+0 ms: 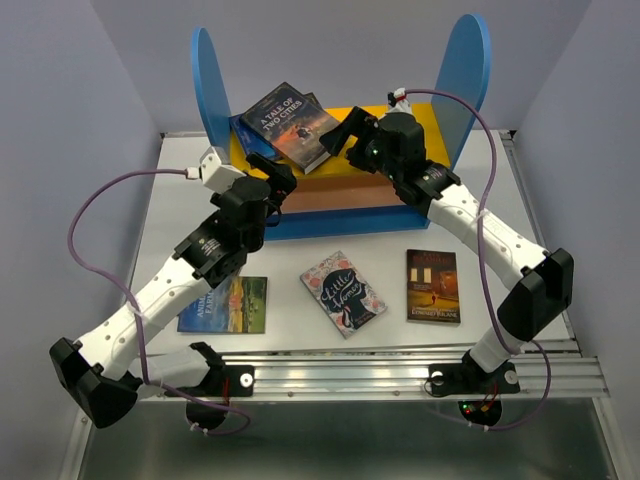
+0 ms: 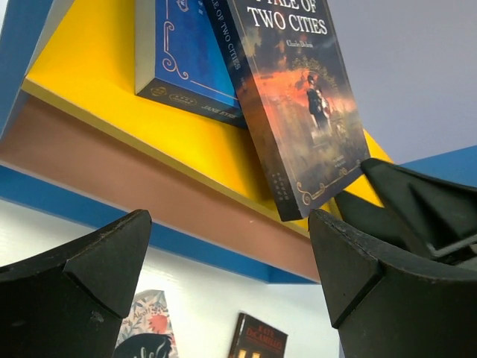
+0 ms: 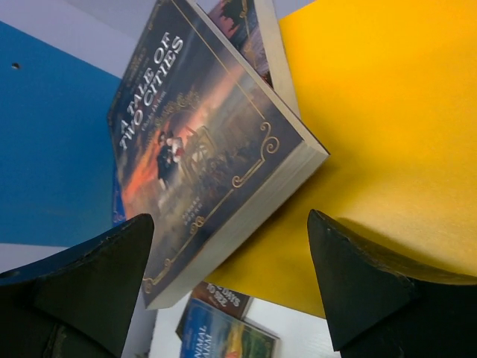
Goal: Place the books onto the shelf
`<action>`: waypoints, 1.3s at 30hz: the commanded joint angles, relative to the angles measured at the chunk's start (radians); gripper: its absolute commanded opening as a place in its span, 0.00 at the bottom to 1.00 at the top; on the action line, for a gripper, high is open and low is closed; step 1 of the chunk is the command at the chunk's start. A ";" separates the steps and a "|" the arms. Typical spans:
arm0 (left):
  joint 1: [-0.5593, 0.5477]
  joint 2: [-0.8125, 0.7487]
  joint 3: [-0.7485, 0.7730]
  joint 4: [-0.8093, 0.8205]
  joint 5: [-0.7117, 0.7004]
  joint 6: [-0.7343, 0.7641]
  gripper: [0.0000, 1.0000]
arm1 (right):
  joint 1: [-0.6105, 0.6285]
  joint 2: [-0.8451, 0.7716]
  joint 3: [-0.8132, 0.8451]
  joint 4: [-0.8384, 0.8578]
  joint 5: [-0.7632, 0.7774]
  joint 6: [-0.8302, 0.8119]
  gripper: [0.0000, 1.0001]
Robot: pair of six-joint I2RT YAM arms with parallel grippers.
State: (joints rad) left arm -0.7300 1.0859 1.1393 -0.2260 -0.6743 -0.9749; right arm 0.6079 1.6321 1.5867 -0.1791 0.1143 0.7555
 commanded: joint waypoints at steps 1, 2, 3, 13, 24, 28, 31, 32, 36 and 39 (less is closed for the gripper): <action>0.037 0.028 0.028 0.020 0.059 0.061 0.98 | -0.010 -0.015 -0.007 0.142 -0.036 0.099 0.89; 0.049 0.037 0.030 0.030 0.086 0.070 0.98 | -0.010 -0.012 -0.004 0.142 -0.042 0.100 0.89; 0.055 0.042 0.030 0.039 0.099 0.077 0.98 | -0.010 -0.008 0.001 0.142 -0.042 0.100 0.89; 0.083 0.040 0.023 0.091 0.137 0.085 0.99 | -0.019 0.023 -0.016 0.144 -0.053 0.148 0.85; 0.122 0.042 0.039 0.108 0.153 0.104 0.99 | -0.019 0.040 -0.060 0.234 -0.077 0.168 0.54; 0.156 0.046 0.050 0.111 0.177 0.119 0.99 | -0.019 0.037 -0.057 0.269 -0.073 0.157 0.33; 0.173 0.045 0.050 0.116 0.196 0.133 0.99 | -0.019 0.011 -0.064 0.297 -0.085 0.114 0.24; 0.176 0.045 0.050 0.117 0.199 0.137 0.99 | -0.019 0.005 -0.062 0.299 -0.067 0.099 0.20; 0.184 0.037 0.051 0.116 0.206 0.150 0.99 | -0.091 0.003 -0.041 0.302 -0.186 0.085 0.01; 0.187 0.026 0.043 0.126 0.226 0.168 0.99 | -0.172 0.034 -0.001 0.293 -0.355 0.082 0.01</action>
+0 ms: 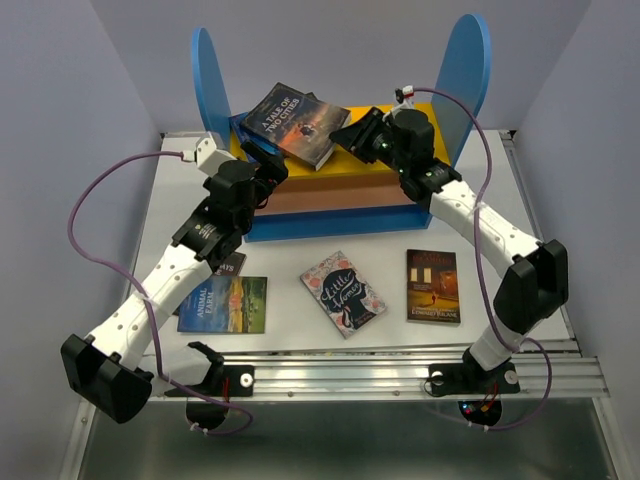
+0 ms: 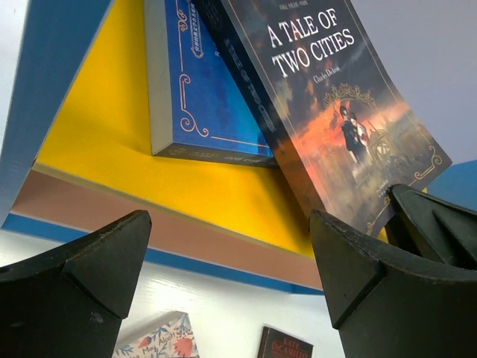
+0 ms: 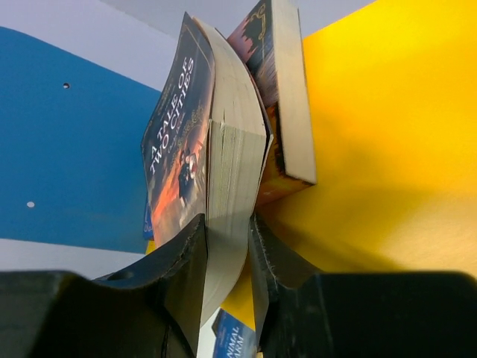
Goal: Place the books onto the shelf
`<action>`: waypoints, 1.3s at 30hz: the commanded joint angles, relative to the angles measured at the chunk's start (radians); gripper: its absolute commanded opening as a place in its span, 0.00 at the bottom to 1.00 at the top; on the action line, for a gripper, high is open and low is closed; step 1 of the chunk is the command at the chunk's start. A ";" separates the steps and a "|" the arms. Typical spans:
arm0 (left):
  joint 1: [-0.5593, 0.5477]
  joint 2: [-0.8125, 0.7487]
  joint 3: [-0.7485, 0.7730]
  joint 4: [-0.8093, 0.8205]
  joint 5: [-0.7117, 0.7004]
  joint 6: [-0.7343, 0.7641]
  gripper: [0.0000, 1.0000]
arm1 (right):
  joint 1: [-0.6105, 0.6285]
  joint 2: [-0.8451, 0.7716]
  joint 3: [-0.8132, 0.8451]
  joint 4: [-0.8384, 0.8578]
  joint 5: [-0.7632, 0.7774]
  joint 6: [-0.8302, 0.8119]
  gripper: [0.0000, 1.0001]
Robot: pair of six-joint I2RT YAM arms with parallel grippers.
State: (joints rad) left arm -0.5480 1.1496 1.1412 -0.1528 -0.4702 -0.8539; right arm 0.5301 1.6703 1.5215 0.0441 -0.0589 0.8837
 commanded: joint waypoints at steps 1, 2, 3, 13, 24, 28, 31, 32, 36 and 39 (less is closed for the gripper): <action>0.003 -0.039 0.040 0.055 0.024 0.052 0.99 | -0.111 0.008 0.084 0.027 -0.226 -0.064 0.01; 0.005 -0.040 0.040 0.052 0.025 0.056 0.99 | -0.123 0.017 0.107 0.001 -0.305 -0.112 0.01; 0.005 -0.042 0.040 0.052 0.027 0.065 0.99 | -0.134 0.041 0.130 -0.031 -0.352 -0.155 0.01; 0.010 -0.041 0.072 0.024 0.067 0.121 0.99 | -0.165 0.281 0.708 -0.717 -0.486 -0.676 0.01; 0.011 -0.044 0.098 -0.005 0.065 0.154 0.99 | -0.165 0.424 0.888 -0.690 -0.306 -0.808 0.17; 0.011 -0.041 0.098 -0.007 0.067 0.156 0.99 | -0.165 0.447 0.881 -0.567 -0.202 -0.810 0.19; 0.011 -0.037 0.098 -0.010 0.064 0.156 0.99 | -0.165 0.459 0.872 -0.491 -0.170 -0.824 0.15; 0.011 -0.036 0.097 -0.010 0.062 0.154 0.99 | -0.165 0.463 0.862 -0.454 -0.177 -0.825 0.11; 0.013 -0.033 0.101 -0.014 0.045 0.153 0.99 | -0.165 0.471 0.830 -0.400 -0.376 -0.859 0.18; 0.013 -0.033 0.103 -0.017 0.038 0.150 0.99 | -0.165 0.474 0.812 -0.334 -0.436 -0.853 0.23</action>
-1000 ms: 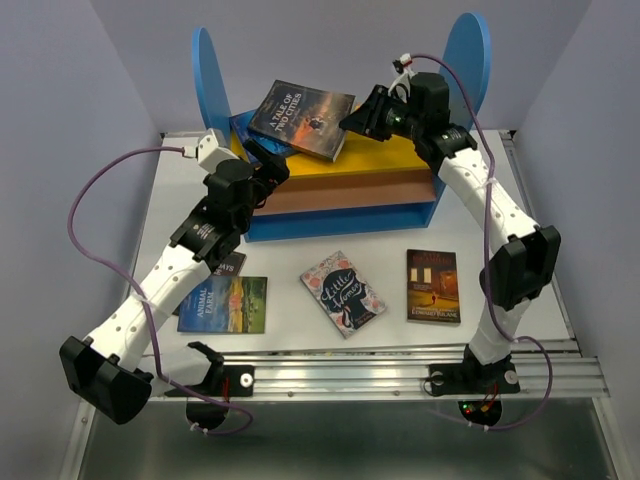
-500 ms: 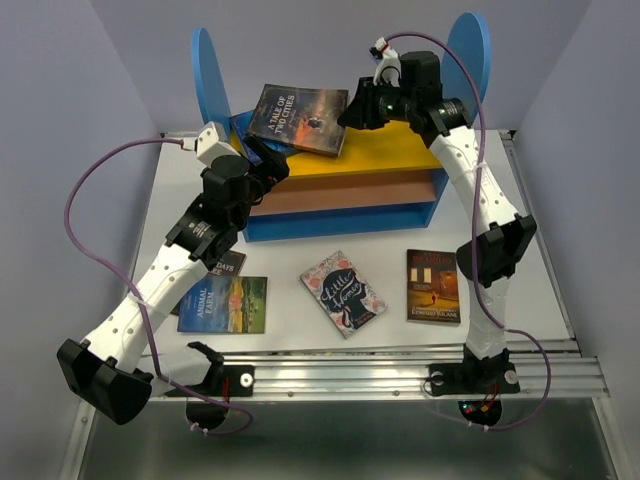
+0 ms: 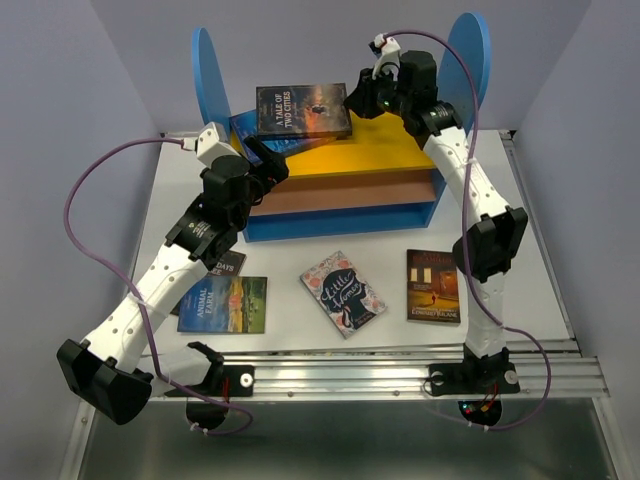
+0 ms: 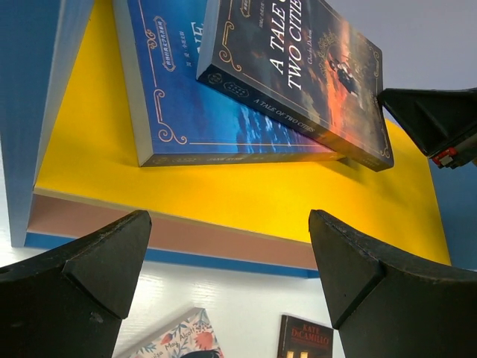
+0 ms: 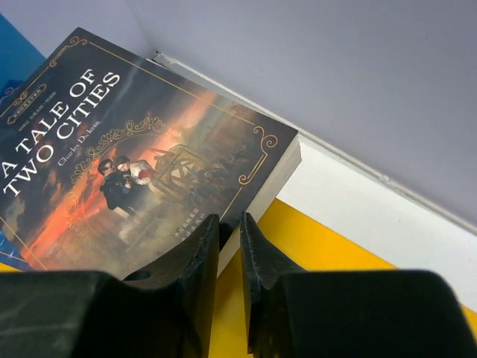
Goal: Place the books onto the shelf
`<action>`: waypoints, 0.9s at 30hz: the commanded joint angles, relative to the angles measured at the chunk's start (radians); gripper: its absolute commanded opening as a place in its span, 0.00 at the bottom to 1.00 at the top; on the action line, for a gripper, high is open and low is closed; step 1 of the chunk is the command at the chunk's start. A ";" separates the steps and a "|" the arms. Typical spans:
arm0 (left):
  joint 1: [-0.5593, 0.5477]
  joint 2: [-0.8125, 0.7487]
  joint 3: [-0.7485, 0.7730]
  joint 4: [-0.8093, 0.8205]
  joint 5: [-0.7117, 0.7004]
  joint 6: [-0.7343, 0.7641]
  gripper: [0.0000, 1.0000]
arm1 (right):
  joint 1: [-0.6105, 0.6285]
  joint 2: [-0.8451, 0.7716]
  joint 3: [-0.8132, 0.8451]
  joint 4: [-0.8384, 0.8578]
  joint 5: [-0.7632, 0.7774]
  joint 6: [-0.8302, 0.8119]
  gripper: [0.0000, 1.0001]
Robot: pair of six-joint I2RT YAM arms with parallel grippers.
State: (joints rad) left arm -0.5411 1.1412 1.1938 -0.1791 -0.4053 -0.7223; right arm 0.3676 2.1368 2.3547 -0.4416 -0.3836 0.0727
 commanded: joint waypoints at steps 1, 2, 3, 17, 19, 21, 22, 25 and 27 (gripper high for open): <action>0.004 -0.024 0.050 0.007 -0.027 0.018 0.99 | -0.002 0.011 -0.020 0.152 -0.118 -0.039 0.23; 0.006 -0.024 0.052 0.006 -0.029 0.017 0.99 | -0.002 0.015 -0.015 0.158 -0.126 -0.036 0.23; 0.007 -0.024 0.050 0.006 -0.032 0.015 0.99 | -0.002 0.024 -0.009 0.159 -0.153 -0.022 0.22; 0.012 -0.021 0.052 -0.007 -0.036 0.011 0.99 | 0.040 0.089 0.000 0.224 -0.304 -0.001 0.40; 0.012 -0.020 0.055 -0.011 -0.035 0.012 0.99 | 0.050 0.098 0.006 0.234 -0.313 0.002 0.45; 0.013 -0.020 0.056 -0.016 -0.035 0.014 0.99 | 0.059 0.112 0.014 0.248 -0.325 0.012 0.46; 0.015 -0.021 0.058 -0.017 -0.036 0.014 0.99 | 0.059 0.115 0.015 0.251 -0.331 0.013 0.47; 0.017 -0.029 0.052 -0.020 -0.041 0.012 0.99 | 0.080 0.123 0.009 0.256 -0.348 0.018 0.49; 0.017 -0.038 0.047 -0.019 -0.046 0.011 0.99 | 0.090 0.120 -0.003 0.254 -0.360 0.019 0.50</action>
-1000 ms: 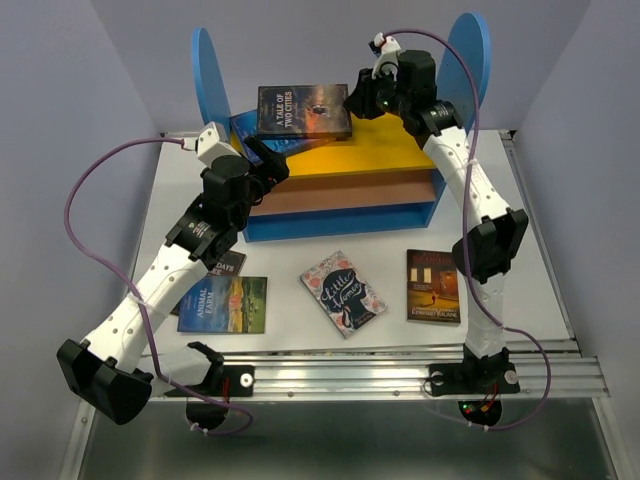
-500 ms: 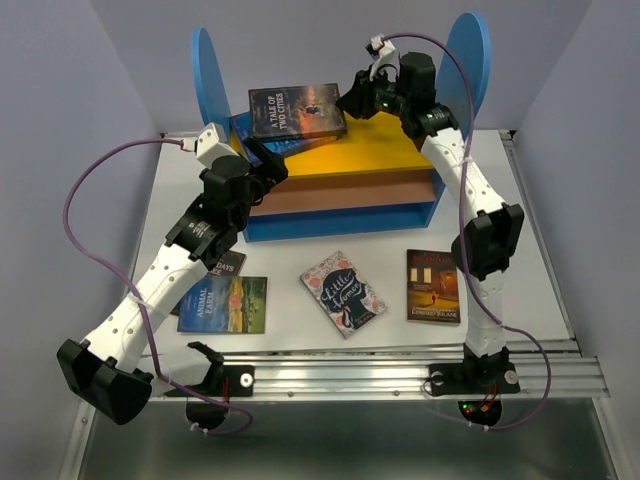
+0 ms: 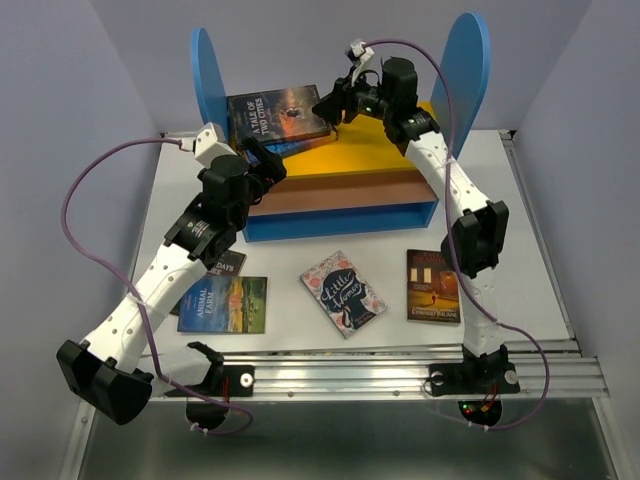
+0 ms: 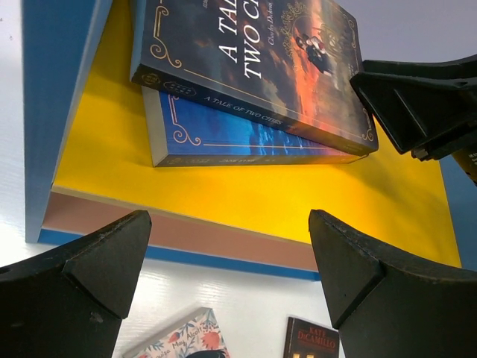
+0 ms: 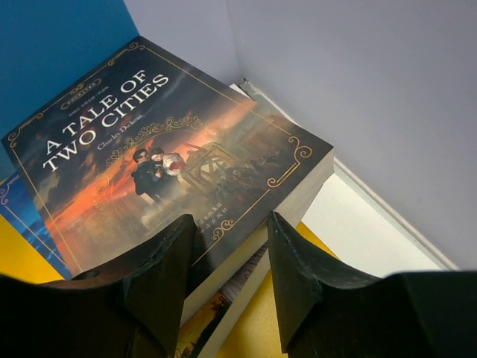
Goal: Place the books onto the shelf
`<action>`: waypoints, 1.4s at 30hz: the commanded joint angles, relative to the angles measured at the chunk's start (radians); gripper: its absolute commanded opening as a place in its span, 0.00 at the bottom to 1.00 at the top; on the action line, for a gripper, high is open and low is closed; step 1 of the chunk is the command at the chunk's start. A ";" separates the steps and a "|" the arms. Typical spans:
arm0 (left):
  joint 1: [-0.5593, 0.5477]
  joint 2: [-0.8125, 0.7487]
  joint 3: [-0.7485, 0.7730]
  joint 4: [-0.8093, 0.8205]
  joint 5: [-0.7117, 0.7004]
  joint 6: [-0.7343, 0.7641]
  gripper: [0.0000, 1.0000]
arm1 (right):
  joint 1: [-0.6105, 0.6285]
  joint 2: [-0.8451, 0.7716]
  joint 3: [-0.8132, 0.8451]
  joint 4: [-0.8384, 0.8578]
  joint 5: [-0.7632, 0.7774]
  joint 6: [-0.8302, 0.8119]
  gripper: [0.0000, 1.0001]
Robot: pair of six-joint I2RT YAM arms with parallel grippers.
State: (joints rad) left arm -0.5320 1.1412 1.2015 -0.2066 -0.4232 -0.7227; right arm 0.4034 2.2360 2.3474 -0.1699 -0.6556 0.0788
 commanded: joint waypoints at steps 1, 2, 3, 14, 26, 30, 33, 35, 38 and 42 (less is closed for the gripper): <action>0.007 -0.041 0.033 0.012 -0.029 0.009 0.99 | 0.063 0.010 -0.011 -0.017 -0.090 0.012 0.50; 0.007 -0.044 0.030 0.013 -0.029 0.009 0.99 | 0.063 0.004 -0.019 -0.016 -0.091 0.009 0.52; 0.009 -0.046 0.027 0.015 -0.029 0.009 0.99 | 0.063 -0.004 -0.026 -0.017 -0.091 0.003 0.55; 0.012 -0.051 0.018 0.021 -0.023 0.000 0.99 | 0.072 -0.148 -0.121 -0.016 0.311 0.033 0.81; 0.013 -0.077 -0.006 0.039 -0.002 0.002 0.99 | 0.063 -0.358 -0.407 0.000 0.597 0.032 0.81; 0.015 -0.077 -0.016 0.044 0.004 0.000 0.99 | 0.054 -0.384 -0.422 0.006 0.651 0.068 0.67; 0.015 -0.078 -0.019 0.044 0.006 0.002 0.99 | 0.045 -0.391 -0.433 0.006 0.657 0.059 0.39; 0.013 -0.084 -0.022 0.044 0.003 0.002 0.99 | 0.035 -0.388 -0.442 0.003 0.680 0.044 0.29; 0.013 -0.089 -0.022 0.049 -0.003 0.002 0.99 | 0.035 -0.363 -0.448 0.003 0.665 0.042 0.24; 0.015 -0.083 -0.010 0.049 -0.006 0.008 0.99 | 0.035 -0.325 -0.448 0.003 0.513 0.032 0.24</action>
State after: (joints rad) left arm -0.5217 1.0847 1.1858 -0.2054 -0.4191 -0.7300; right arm 0.4397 1.8935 1.9007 -0.1940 -0.0376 0.1341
